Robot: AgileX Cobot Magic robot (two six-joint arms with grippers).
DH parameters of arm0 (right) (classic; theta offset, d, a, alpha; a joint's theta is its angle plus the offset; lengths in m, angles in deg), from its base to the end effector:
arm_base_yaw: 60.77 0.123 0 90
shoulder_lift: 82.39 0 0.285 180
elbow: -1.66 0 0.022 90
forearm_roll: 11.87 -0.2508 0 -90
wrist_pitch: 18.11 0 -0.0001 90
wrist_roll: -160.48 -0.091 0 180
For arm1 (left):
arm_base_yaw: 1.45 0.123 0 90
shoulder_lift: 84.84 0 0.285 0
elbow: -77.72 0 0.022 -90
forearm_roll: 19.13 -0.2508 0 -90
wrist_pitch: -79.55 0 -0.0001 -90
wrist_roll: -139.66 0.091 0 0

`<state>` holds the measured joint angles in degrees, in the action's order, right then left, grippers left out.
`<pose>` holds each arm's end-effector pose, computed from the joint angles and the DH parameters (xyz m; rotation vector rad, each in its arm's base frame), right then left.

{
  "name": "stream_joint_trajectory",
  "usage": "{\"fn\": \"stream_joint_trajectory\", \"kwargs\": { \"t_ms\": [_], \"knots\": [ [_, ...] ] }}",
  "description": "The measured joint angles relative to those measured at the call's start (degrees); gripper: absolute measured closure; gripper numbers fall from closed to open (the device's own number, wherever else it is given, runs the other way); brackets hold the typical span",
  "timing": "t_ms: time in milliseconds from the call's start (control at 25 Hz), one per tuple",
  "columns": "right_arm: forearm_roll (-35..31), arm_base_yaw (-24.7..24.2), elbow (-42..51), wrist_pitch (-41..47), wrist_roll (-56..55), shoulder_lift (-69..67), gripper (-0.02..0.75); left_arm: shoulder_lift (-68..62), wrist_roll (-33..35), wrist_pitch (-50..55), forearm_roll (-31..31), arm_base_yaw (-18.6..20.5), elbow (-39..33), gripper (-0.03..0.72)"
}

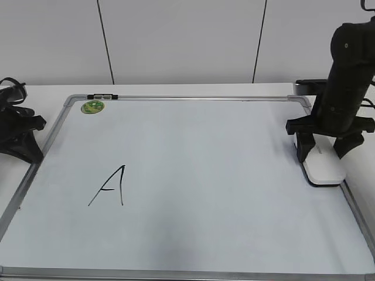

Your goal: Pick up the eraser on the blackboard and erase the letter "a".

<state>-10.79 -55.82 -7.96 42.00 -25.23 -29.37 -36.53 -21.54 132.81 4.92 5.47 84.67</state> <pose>0.4068 0.0337 0.1640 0.0066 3.0960 -0.0192 0.4154 0.0205 0.1252 -0.0603 2.9927 -0.4892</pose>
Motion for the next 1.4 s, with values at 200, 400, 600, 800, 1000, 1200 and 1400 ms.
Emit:
{"fn": "stream_joint_trajectory", "kwargs": {
  "t_ms": [200,400,600,800,1000,1200,1400],
  "knots": [
    [0.28,0.00,0.00,-0.64,0.00,-0.85,0.211,0.00,0.00,-0.04,0.00,0.00,0.00,0.659],
    [0.28,0.00,0.00,-0.86,0.00,-0.93,0.165,0.00,0.00,-0.04,0.00,0.00,0.00,0.659],
    [0.28,0.00,0.00,-1.12,0.00,-0.93,0.138,0.00,0.00,-0.04,0.00,0.00,0.00,0.659],
    [0.97,0.00,-3.01,1.39,0.00,-0.93,0.137,0.00,0.00,-0.13,0.00,0.00,0.00,0.659],
    [3.04,0.00,-11.29,8.28,0.00,-0.93,0.141,0.00,0.00,-0.13,0.00,0.00,0.00,0.658],
    [3.13,0.00,-17.20,9.36,0.32,-0.93,0.141,0.00,0.00,-0.13,0.00,0.00,0.00,0.643],
    [2.66,0.00,-17.73,9.70,0.68,-0.93,0.141,0.00,0.00,-0.86,-0.10,0.00,0.00,0.502]
  ]
}}
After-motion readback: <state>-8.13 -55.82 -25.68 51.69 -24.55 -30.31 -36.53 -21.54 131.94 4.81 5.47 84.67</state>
